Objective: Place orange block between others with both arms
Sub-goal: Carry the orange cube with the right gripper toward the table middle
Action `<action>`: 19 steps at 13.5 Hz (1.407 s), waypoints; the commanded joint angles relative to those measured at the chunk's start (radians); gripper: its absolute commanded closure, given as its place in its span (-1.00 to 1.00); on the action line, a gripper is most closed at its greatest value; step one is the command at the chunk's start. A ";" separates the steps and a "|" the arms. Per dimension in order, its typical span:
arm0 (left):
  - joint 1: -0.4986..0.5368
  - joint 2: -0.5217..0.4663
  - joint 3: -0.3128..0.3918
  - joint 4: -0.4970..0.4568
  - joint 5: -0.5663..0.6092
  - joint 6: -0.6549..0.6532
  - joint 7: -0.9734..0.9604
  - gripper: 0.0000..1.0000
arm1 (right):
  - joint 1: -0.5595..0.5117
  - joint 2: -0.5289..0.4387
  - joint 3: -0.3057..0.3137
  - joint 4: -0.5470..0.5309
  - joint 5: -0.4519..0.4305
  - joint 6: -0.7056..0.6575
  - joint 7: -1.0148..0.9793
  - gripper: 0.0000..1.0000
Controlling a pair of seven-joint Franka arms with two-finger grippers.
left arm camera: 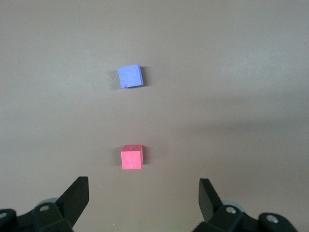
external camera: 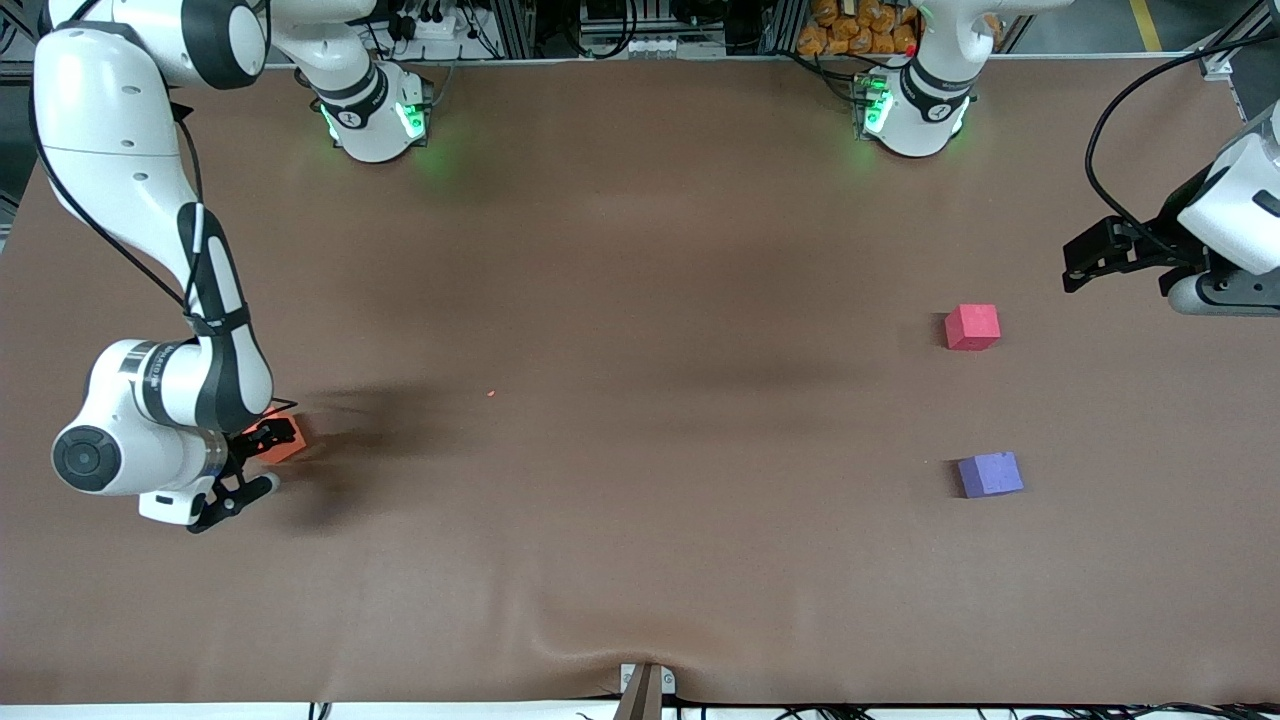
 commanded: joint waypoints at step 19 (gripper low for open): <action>0.008 0.003 -0.004 0.013 0.003 0.000 0.006 -1.00 | 0.346 -0.027 0.074 0.084 0.221 -0.009 0.466 0.43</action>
